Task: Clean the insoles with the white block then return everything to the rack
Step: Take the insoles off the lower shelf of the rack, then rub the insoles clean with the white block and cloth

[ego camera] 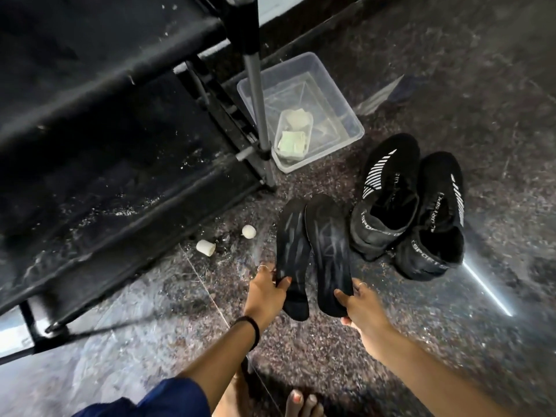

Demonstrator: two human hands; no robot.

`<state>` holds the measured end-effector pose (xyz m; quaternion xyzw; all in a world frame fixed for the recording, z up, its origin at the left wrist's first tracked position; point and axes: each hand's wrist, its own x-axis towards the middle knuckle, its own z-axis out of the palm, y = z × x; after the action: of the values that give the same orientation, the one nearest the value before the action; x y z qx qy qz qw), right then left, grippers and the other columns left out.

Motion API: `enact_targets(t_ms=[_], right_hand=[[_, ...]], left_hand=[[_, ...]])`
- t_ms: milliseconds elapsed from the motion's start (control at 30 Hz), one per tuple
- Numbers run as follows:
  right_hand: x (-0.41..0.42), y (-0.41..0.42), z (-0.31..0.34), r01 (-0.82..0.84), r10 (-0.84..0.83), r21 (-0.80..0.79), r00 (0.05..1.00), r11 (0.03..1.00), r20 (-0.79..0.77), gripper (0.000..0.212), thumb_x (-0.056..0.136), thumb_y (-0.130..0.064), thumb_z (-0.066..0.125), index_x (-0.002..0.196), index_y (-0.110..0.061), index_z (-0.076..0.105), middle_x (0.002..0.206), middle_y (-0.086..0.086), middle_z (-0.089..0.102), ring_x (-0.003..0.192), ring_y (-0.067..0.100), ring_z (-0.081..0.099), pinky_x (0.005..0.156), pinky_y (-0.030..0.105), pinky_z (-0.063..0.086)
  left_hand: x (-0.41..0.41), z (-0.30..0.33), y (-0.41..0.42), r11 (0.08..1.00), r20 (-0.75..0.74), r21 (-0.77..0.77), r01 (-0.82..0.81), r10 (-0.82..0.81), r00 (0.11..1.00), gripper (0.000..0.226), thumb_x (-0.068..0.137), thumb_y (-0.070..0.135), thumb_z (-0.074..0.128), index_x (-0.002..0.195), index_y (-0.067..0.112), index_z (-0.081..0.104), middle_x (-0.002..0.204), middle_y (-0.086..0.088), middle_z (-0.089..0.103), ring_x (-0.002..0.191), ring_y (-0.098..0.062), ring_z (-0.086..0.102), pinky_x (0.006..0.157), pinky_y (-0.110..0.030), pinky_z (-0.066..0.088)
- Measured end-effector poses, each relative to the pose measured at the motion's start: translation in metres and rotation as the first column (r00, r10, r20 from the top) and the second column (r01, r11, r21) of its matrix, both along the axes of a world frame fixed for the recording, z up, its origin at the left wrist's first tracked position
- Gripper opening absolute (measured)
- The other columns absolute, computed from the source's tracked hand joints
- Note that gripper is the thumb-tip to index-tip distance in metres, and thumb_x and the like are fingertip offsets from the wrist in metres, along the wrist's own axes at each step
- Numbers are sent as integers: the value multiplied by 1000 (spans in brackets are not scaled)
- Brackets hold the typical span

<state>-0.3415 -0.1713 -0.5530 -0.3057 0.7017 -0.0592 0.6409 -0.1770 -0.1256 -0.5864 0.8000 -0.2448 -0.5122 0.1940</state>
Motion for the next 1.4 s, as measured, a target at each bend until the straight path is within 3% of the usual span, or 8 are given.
enact_targets(t_ms=[167,333,500,700,867,1067,1200,1400], right_hand=[[-10,5,-12,0,0,21,1000,1000,-12,16,95,-6,52,110,-8,54,97,3,67,72,15,60,48,25,42],[-18,10,-18,-202,198,-20,973,979,-122,13,94,-8,53,106,-10,48,84,-1,61,60,16,58,50,28,44],[-19,9,-12,-618,569,-69,757,783,-323,12,95,-24,51,92,-13,51,68,-4,56,46,3,48,40,14,32],[7,-39,-4,-838,674,-177,525,516,-520,19,94,-28,50,79,-19,55,65,-2,59,61,16,59,55,31,45],[53,-105,5,-874,639,-394,479,283,-602,11,91,-16,48,91,-15,59,98,5,58,90,26,59,76,38,51],[108,-174,4,-959,669,-254,273,128,-691,48,90,-3,47,137,-8,40,155,1,16,135,34,26,103,47,39],[127,-186,4,-975,685,-200,210,95,-697,51,89,-1,50,139,-6,37,157,1,12,137,31,26,109,43,34],[132,-184,-1,-970,647,-226,228,88,-727,55,84,5,50,137,-6,36,136,13,42,125,34,41,105,42,38]], left_hand=[[-5,-11,12,1000,-34,-12,0,-1,999,17,94,11,56,111,12,53,102,0,66,88,-10,62,62,-8,48],[-9,-13,16,999,-68,30,13,-10,998,13,92,10,58,98,21,56,90,5,66,85,-11,64,75,-22,54],[-9,-19,18,999,-44,43,31,-29,999,18,90,11,60,107,17,60,98,2,69,90,-11,66,79,-22,53],[-11,-24,15,998,-46,58,3,-1,999,18,87,9,64,105,12,62,99,-3,69,94,-18,66,84,-25,52],[-13,-28,19,999,-85,27,-41,43,995,14,87,7,63,99,14,63,93,3,72,86,-9,67,77,-19,55],[-13,-25,21,999,-47,8,-39,39,998,10,88,7,62,89,17,62,83,5,70,80,-8,66,73,-19,54],[-15,-20,24,1000,22,9,-19,19,1000,28,91,11,60,70,25,48,75,5,62,68,-9,58,51,-8,37],[-23,-15,29,999,97,41,6,-10,995,9,91,23,61,83,20,55,85,1,66,76,-15,64,66,-24,53]])
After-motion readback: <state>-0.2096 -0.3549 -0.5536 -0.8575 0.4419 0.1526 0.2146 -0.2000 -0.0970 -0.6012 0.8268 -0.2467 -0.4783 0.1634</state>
